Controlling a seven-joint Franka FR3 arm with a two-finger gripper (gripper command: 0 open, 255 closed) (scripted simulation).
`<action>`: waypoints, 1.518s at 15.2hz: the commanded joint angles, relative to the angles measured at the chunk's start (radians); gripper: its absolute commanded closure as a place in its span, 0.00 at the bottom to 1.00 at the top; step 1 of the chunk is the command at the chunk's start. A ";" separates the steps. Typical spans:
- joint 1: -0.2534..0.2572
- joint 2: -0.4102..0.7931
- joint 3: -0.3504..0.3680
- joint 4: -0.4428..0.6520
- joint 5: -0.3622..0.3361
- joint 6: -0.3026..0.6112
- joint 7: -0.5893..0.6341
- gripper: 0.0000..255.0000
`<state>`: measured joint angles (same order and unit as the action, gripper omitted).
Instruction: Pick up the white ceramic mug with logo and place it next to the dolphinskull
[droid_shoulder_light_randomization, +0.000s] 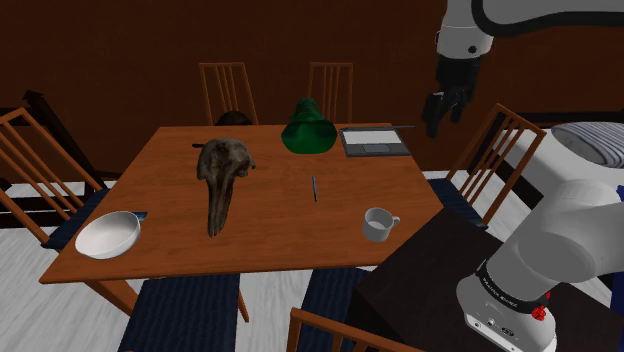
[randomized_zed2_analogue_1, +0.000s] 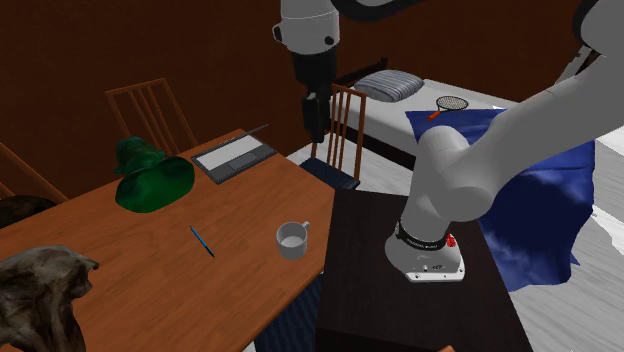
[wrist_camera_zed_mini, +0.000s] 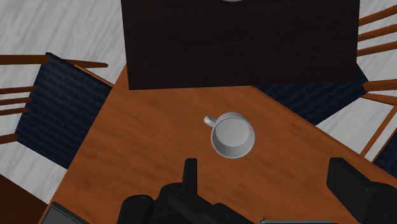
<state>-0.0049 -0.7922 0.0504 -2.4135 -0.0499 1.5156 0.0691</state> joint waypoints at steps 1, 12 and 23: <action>0.000 0.000 0.000 0.000 0.000 0.000 0.000 0.00; 0.009 0.140 0.029 -0.273 0.021 0.412 0.055 0.00; -0.002 0.528 0.071 -0.368 0.002 0.894 0.131 0.00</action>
<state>-0.0052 -0.3082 0.1167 -2.7809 -0.0436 2.3629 0.1904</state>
